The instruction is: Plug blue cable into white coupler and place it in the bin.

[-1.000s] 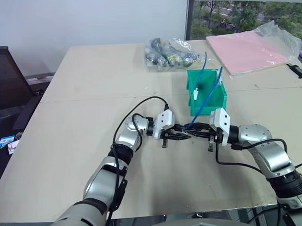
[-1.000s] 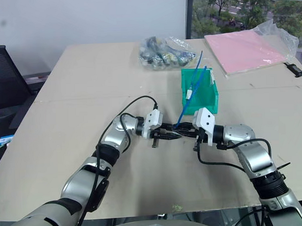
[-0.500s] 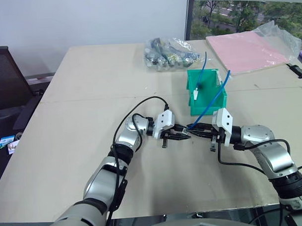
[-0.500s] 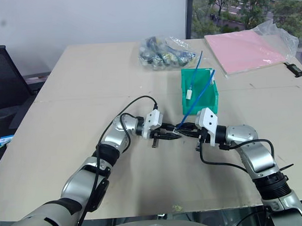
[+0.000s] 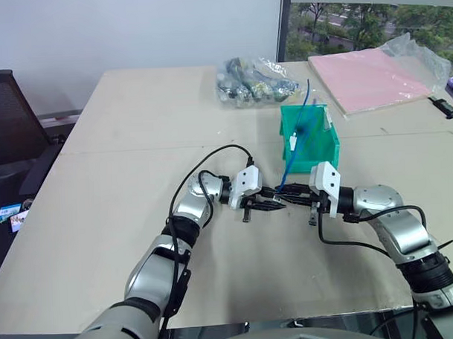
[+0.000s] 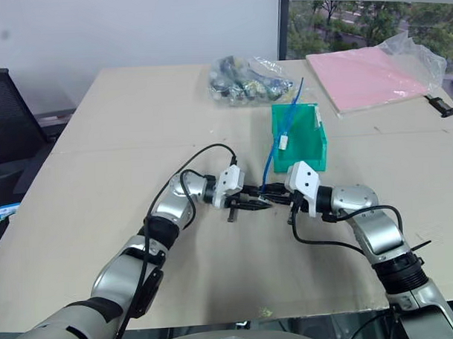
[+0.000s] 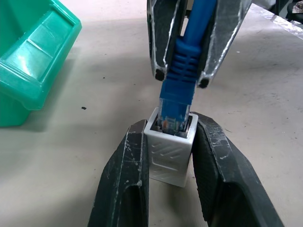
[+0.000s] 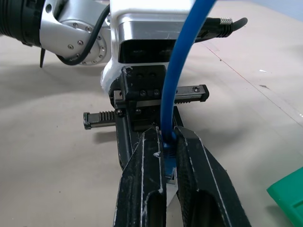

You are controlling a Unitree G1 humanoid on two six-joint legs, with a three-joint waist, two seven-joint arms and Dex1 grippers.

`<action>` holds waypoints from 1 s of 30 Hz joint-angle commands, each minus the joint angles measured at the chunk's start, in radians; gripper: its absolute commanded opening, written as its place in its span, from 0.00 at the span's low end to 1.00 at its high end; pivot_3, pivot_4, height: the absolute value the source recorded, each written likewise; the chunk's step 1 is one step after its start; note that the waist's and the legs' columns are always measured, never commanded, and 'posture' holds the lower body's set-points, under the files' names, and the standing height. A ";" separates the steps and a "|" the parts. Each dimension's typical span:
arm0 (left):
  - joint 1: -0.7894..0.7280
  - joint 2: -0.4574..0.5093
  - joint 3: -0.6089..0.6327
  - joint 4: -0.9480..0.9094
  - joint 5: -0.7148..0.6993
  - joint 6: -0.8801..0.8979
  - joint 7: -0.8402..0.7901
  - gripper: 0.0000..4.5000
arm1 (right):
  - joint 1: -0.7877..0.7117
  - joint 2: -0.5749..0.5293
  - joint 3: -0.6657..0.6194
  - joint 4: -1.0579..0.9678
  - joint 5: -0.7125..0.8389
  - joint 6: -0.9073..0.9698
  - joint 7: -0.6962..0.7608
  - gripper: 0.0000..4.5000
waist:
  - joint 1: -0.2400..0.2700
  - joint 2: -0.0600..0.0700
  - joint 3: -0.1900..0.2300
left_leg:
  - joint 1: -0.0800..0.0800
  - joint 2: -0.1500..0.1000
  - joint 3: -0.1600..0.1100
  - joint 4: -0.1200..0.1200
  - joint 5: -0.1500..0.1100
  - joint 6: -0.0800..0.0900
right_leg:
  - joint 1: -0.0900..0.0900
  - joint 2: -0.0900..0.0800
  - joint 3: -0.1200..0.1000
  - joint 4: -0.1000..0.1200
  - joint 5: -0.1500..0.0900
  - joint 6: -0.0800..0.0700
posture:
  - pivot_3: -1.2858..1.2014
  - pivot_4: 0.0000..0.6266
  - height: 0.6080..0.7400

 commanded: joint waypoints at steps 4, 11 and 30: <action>0.039 -0.019 -0.042 -0.012 0.043 0.032 -0.006 0.15 | 0.074 -0.042 0.130 0.101 -0.071 0.137 0.048 0.00 | 0.000 -0.002 -0.013 | 0.003 0.000 -0.001 -0.001 0.000 0.000 | 0.003 0.000 -0.001 -0.001 0.000 0.000 | 0.52 0.24 0.91; 0.042 -0.025 -0.038 -0.013 0.047 0.035 -0.003 0.15 | 0.084 -0.064 0.165 0.131 -0.082 0.191 0.072 0.00 | 0.000 -0.003 -0.027 | 0.012 0.000 -0.003 -0.004 -0.002 0.002 | 0.013 -0.001 -0.002 -0.002 -0.002 0.003 | 0.52 0.24 0.91; 0.059 -0.020 -0.017 -0.035 0.045 0.068 -0.009 0.15 | 0.031 0.046 0.016 0.139 0.077 0.078 0.105 0.00 | -0.008 0.003 -0.037 | 0.015 0.001 -0.003 -0.004 -0.004 0.004 | 0.016 -0.005 -0.001 -0.003 -0.006 0.007 | 0.52 0.24 0.91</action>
